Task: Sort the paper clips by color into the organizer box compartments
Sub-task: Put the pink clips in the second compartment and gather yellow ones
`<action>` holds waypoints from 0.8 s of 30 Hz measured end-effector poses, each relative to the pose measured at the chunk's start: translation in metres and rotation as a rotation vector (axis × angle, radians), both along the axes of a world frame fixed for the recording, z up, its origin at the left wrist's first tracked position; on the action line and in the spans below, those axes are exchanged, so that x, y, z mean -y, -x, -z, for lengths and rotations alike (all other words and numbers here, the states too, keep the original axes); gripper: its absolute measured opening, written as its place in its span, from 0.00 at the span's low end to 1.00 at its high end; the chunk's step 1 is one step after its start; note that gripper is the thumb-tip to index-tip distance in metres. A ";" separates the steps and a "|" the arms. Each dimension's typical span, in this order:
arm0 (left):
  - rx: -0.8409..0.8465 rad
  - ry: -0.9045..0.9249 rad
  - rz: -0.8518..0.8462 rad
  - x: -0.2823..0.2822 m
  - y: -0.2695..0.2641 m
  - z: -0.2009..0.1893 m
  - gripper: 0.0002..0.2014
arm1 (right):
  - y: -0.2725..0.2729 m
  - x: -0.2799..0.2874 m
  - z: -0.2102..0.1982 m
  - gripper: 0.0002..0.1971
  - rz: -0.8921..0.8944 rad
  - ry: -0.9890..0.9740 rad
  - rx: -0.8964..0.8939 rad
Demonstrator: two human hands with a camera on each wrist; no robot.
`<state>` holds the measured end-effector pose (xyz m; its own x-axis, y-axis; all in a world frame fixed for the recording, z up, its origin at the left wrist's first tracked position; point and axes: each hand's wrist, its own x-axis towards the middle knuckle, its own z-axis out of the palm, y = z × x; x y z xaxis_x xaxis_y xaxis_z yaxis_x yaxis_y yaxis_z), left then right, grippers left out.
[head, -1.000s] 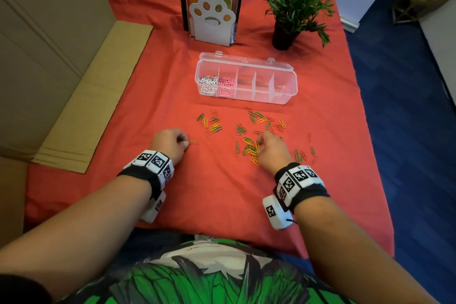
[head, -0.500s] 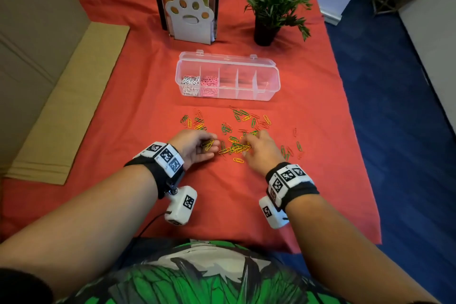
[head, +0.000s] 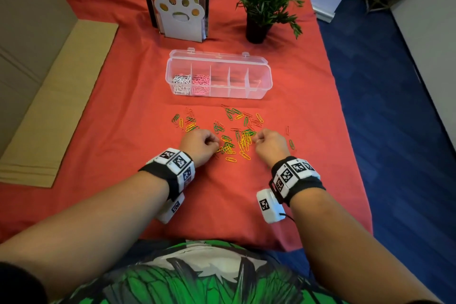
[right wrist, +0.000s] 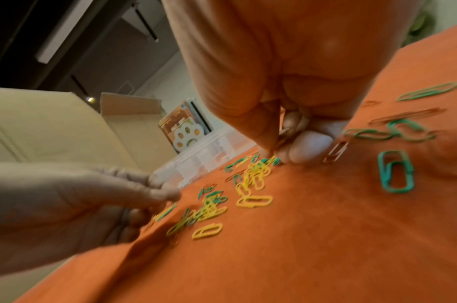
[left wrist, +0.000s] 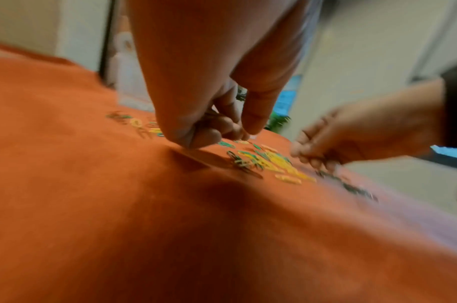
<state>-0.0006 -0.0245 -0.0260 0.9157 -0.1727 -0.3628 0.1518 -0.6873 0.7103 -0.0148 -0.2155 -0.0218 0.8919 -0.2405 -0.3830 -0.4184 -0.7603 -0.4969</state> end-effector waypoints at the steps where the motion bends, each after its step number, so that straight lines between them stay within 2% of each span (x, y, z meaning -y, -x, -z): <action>1: 0.085 -0.081 0.066 0.001 0.002 0.002 0.05 | -0.002 -0.004 0.002 0.09 -0.009 0.015 0.004; 3: 0.193 -0.177 0.169 0.004 0.004 0.007 0.10 | -0.005 -0.014 0.005 0.11 -0.028 0.040 0.027; 6: 0.245 -0.274 0.274 0.004 0.006 0.013 0.12 | -0.006 -0.026 0.013 0.21 -0.117 0.102 0.071; 10: 0.233 -0.322 0.319 -0.005 0.009 0.013 0.09 | -0.001 -0.037 0.019 0.16 -0.248 0.145 0.095; 13: 0.147 -0.165 0.191 -0.013 0.008 0.011 0.06 | -0.003 -0.031 0.016 0.13 -0.177 0.013 0.078; 15: -0.009 0.033 0.041 -0.013 0.004 0.007 0.06 | -0.005 -0.027 0.012 0.10 -0.030 -0.201 0.050; 18: -0.382 0.436 -0.286 -0.010 -0.001 -0.005 0.11 | -0.005 -0.025 0.000 0.11 0.287 -0.742 -0.062; 20: -0.567 0.681 -0.434 -0.010 -0.002 -0.017 0.13 | -0.004 -0.023 -0.010 0.12 0.435 -1.042 -0.112; 22: -0.629 0.781 -0.463 -0.010 -0.004 -0.023 0.13 | -0.004 -0.020 -0.016 0.12 0.525 -1.204 -0.136; 24: -0.575 0.709 -0.428 -0.005 -0.004 -0.022 0.12 | -0.003 -0.017 -0.016 0.12 0.574 -1.235 -0.160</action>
<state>0.0032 -0.0197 -0.0037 0.6692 -0.2177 -0.7105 0.7355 0.0580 0.6750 -0.0114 -0.1984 -0.0057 0.7099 0.0117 -0.7042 -0.6375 0.4356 -0.6354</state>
